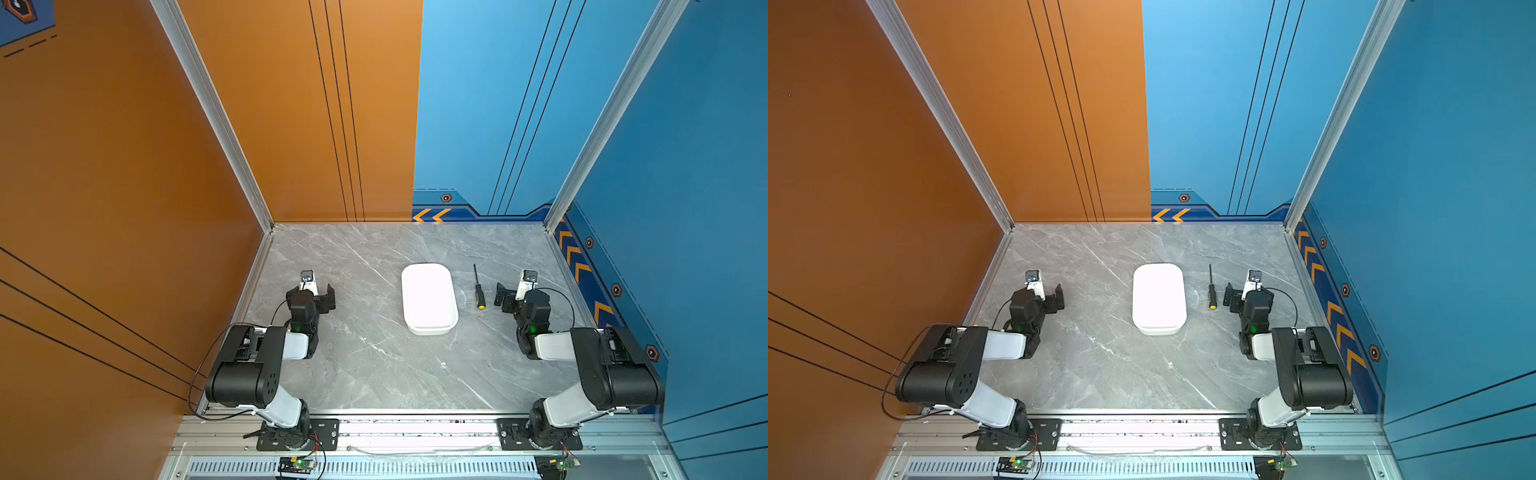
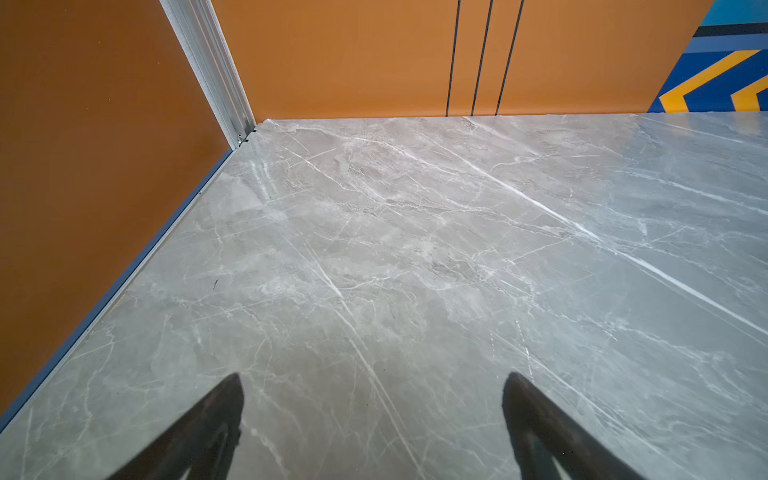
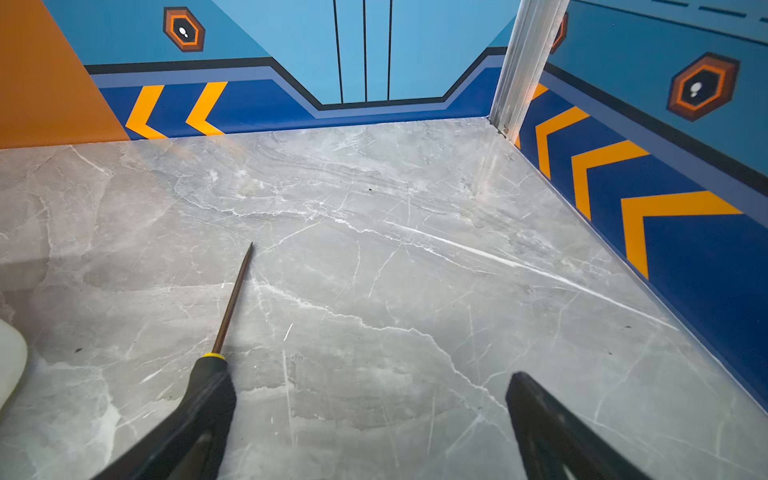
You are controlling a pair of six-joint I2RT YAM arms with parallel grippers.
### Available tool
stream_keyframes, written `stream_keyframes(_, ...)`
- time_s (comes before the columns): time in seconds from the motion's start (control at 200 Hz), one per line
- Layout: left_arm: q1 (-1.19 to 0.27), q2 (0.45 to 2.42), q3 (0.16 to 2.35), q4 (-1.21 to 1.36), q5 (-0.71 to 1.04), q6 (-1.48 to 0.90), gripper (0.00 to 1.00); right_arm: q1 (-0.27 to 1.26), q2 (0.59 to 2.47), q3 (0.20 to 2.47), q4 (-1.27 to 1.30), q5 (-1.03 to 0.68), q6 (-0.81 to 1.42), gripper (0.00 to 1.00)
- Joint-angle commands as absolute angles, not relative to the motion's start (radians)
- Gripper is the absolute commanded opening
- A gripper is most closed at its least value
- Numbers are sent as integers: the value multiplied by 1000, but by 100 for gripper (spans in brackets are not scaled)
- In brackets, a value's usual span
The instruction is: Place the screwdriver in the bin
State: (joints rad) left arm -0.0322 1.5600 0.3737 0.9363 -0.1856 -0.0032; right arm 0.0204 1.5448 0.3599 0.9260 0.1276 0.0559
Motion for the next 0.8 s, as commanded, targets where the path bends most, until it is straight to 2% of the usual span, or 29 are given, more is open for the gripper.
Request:
stream_keyframes(0.0, -34, 1566, 384, 922, -167, 8, 98, 28, 1546, 374, 907, 124, 61, 100)
stream_keyframes(0.32, -37, 1559, 384, 920, -180, 10, 98, 29, 1546, 369, 917, 112, 56, 100)
stream_keyframes(0.426, -43, 1492, 415, 811, -238, -1, 98, 29, 1509, 391, 855, 144, 68, 100)
stream_keyframes(0.486, -68, 1423, 468, 661, -235, 29, 98, 35, 1446, 440, 719, 150, 63, 100)
stream_keyframes(0.601, -149, 1302, 585, 413, -272, 21, 98, 37, 1384, 661, 281, 96, 70, 100)
stream_keyframes(0.796, -187, 1263, 669, 302, -173, -248, 98, 71, 1526, 1037, -252, -77, 163, 100)
